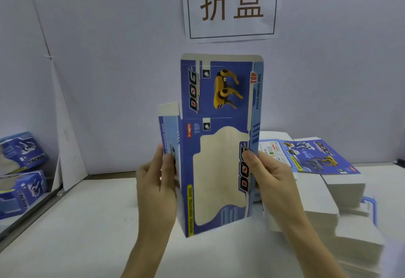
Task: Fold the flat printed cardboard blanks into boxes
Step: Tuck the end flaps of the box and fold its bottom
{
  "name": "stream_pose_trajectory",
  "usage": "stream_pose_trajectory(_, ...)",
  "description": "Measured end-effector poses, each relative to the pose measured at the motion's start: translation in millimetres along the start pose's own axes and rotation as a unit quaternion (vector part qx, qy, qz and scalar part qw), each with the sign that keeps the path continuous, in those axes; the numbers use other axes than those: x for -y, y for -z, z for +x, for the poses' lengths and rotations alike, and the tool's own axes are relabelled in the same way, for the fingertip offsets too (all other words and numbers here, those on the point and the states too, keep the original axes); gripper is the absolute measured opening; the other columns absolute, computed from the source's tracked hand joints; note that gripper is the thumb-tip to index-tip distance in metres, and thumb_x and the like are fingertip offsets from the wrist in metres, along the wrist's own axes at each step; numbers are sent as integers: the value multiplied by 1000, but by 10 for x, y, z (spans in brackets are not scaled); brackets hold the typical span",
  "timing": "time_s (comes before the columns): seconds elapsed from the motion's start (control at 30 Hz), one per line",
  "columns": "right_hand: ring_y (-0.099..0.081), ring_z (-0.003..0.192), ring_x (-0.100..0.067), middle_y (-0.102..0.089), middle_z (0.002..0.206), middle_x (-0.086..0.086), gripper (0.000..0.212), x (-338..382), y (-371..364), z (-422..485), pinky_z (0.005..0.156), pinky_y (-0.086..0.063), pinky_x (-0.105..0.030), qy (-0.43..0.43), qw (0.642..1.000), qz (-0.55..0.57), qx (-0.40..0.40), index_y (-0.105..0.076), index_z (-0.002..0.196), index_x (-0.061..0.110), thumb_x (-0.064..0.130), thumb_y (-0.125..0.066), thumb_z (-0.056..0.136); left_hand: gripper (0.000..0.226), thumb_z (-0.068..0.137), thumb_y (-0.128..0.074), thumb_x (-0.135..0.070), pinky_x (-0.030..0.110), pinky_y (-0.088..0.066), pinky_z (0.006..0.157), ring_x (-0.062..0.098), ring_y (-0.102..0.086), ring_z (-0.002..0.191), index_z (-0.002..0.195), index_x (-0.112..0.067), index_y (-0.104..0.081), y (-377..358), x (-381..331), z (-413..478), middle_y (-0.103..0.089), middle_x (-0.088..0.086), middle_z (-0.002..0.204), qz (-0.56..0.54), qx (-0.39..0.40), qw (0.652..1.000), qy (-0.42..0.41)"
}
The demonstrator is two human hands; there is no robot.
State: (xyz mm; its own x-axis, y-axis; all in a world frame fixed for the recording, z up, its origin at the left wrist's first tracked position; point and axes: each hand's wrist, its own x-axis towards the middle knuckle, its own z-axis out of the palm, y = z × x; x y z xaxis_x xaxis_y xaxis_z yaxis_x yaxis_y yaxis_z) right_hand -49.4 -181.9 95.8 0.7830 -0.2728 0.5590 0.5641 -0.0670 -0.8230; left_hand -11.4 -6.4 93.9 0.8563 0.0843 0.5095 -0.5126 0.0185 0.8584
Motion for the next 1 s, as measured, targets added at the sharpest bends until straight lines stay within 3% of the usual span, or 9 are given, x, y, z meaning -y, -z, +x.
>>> stream_pose_trajectory(0.1,-72,77,-11,-76,84,6,23,-45,-56,-9,55,-55,-22,13,999,12,-40,-73,88,29,41,-54,84,54,73,-42,-63,8,-50,56,5,-59,104,125,-49,-46,-7,-90,-59,-53,-16,107,25,22,999,-40)
stream_pose_trajectory(0.27,-72,91,-11,-75,101,11,26,-9,-52,-16,61,-57,-21,39,999,31,-9,-69,111,34,34,-59,87,42,79,-54,-40,4,-50,60,-13,-53,103,121,-35,-52,-34,-19,-65,-49,-23,105,109,-10,987,-117)
stream_pose_trajectory(0.37,-70,97,-8,-74,105,11,34,-20,-26,13,66,-56,-17,34,999,19,-21,-66,122,24,38,-58,92,31,85,-55,-27,0,-44,58,13,-62,94,109,-11,-66,5,55,-45,-58,-14,98,142,-30,976,-164)
stream_pose_trajectory(0.43,-68,101,-7,-74,106,11,34,-18,8,40,74,-55,-18,-3,997,70,-18,-72,112,28,43,-49,91,24,86,-59,-21,1,-43,62,15,-63,89,104,-8,-70,61,75,0,-63,-13,96,156,-37,972,-169)
stream_pose_trajectory(0.53,-70,88,-8,-74,91,12,21,12,94,80,71,-56,-22,-45,990,133,-14,-77,82,36,43,-58,85,25,84,-73,-9,4,-44,73,1,-65,92,95,-31,-74,149,65,73,-72,-15,95,122,30,986,-112)
stream_pose_trajectory(0.63,-65,93,-13,-71,90,4,19,-35,154,92,87,-53,-35,-54,996,74,-10,-71,91,21,33,-63,77,12,74,-65,-34,18,-54,78,5,-69,93,81,-33,-75,210,-22,95,-75,-9,93,-58,132,989,31)
stream_pose_trajectory(0.73,-63,99,-13,-69,98,6,39,-32,183,74,95,-48,-35,-53,997,42,26,-70,97,27,52,-62,68,37,52,-58,-57,34,-53,87,15,-69,99,77,-31,-70,239,-27,103,-74,-4,93,-121,141,976,111)
stream_pose_trajectory(0.83,-63,107,-12,-69,109,8,54,-32,245,63,95,-46,-34,-51,997,12,62,-67,106,24,60,-62,65,37,55,-60,-63,32,-51,83,9,-66,90,82,-40,-72,261,-26,97,-71,-21,85,-82,113,985,105)
stream_pose_trajectory(1.0,-64,103,-16,-70,111,1,53,-47,299,63,82,-45,-30,-61,994,53,74,-70,100,22,58,-71,62,41,59,-67,-59,17,-50,69,3,-68,91,96,-42,-68,290,-122,60,-73,-12,102,-30,136,990,1)
